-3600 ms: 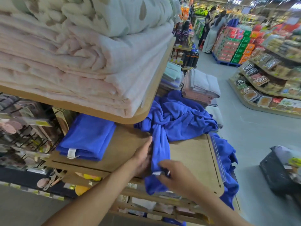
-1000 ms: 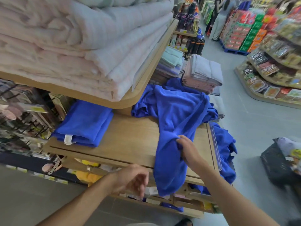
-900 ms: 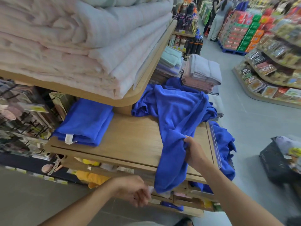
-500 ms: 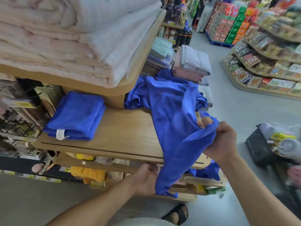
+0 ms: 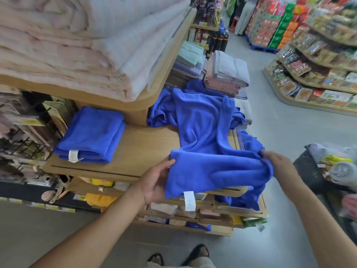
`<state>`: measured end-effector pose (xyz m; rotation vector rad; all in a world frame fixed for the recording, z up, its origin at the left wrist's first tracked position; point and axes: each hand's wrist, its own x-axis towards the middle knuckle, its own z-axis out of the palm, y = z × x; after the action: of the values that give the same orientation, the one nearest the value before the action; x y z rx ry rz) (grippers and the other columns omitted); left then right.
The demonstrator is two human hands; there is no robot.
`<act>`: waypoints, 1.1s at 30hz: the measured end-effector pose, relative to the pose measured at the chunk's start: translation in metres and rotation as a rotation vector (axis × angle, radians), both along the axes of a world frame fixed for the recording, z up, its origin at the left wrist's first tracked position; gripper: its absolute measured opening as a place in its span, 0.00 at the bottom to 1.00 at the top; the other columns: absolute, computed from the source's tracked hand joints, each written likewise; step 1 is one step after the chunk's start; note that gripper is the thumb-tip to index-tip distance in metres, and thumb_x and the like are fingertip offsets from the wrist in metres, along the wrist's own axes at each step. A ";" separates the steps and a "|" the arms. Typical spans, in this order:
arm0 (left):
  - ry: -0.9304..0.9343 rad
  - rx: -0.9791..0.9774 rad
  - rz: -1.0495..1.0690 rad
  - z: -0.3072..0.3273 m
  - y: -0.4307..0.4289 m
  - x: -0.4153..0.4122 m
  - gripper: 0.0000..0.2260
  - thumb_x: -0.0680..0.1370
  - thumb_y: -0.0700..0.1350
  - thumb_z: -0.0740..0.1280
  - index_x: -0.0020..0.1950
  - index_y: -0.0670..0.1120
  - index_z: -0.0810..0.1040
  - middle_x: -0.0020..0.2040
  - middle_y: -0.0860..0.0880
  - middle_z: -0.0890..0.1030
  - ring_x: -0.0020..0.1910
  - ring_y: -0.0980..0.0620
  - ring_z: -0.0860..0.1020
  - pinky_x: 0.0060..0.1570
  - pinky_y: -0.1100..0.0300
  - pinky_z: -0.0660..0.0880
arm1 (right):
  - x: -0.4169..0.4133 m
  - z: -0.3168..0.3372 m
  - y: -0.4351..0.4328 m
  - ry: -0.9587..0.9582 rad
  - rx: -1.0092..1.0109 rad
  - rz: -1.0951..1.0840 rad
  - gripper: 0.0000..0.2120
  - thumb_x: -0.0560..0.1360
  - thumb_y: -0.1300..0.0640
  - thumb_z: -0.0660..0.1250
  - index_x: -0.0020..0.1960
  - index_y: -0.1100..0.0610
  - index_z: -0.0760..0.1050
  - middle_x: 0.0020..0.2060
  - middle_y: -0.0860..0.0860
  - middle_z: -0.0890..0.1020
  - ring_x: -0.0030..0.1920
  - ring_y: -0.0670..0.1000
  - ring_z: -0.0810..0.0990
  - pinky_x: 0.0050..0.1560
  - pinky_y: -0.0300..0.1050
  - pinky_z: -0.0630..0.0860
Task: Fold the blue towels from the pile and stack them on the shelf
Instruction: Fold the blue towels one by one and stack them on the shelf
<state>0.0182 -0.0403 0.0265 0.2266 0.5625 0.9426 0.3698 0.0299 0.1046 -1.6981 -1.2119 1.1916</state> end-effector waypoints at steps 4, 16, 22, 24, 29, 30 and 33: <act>0.165 -0.100 0.002 0.012 0.011 0.013 0.17 0.79 0.38 0.66 0.69 0.41 0.78 0.65 0.39 0.80 0.55 0.43 0.83 0.53 0.47 0.83 | -0.022 -0.020 -0.012 -0.663 0.254 0.182 0.17 0.75 0.53 0.73 0.63 0.50 0.76 0.62 0.49 0.76 0.53 0.51 0.83 0.55 0.53 0.79; 1.102 -0.165 0.111 0.011 0.021 0.035 0.18 0.82 0.56 0.63 0.45 0.44 0.82 0.40 0.46 0.86 0.38 0.46 0.85 0.32 0.58 0.79 | -0.105 -0.091 -0.011 0.136 0.251 0.322 0.11 0.82 0.57 0.68 0.46 0.44 0.83 0.40 0.52 0.85 0.39 0.46 0.80 0.40 0.38 0.76; 1.650 0.056 0.215 0.004 0.071 0.011 0.08 0.80 0.48 0.66 0.47 0.46 0.82 0.40 0.49 0.84 0.33 0.48 0.81 0.33 0.56 0.76 | -0.097 -0.106 -0.004 0.113 0.206 0.319 0.10 0.82 0.56 0.67 0.44 0.47 0.83 0.40 0.48 0.86 0.42 0.47 0.83 0.42 0.40 0.78; 1.583 0.073 0.228 0.007 0.098 0.013 0.10 0.80 0.44 0.66 0.60 0.45 0.81 0.50 0.47 0.84 0.33 0.49 0.79 0.28 0.61 0.71 | -0.096 -0.108 -0.005 0.122 0.205 0.339 0.10 0.82 0.58 0.66 0.46 0.49 0.83 0.41 0.48 0.86 0.45 0.48 0.84 0.46 0.44 0.80; 1.383 -0.046 0.280 0.020 0.164 0.037 0.10 0.80 0.44 0.68 0.60 0.48 0.74 0.50 0.45 0.79 0.32 0.49 0.79 0.29 0.62 0.64 | -0.095 -0.107 -0.007 0.121 0.208 0.404 0.12 0.82 0.63 0.65 0.51 0.49 0.84 0.44 0.46 0.87 0.49 0.47 0.84 0.50 0.43 0.80; 1.344 -0.076 0.291 0.019 0.175 0.041 0.11 0.80 0.44 0.69 0.61 0.46 0.73 0.50 0.45 0.78 0.30 0.50 0.78 0.27 0.64 0.62 | -0.095 -0.109 -0.006 0.117 0.214 0.408 0.11 0.81 0.63 0.66 0.52 0.49 0.83 0.45 0.45 0.87 0.49 0.45 0.84 0.50 0.41 0.80; 1.221 -0.158 0.308 0.016 0.192 0.052 0.10 0.80 0.42 0.70 0.58 0.42 0.74 0.44 0.45 0.76 0.30 0.53 0.72 0.17 0.69 0.59 | -0.093 -0.114 -0.005 0.158 0.214 0.366 0.07 0.78 0.62 0.70 0.50 0.50 0.81 0.44 0.45 0.87 0.48 0.43 0.85 0.49 0.37 0.79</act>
<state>0.0704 0.1520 0.0424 0.5887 1.8263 0.9804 0.2765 0.0252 -0.0093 -1.2350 -1.5327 1.3261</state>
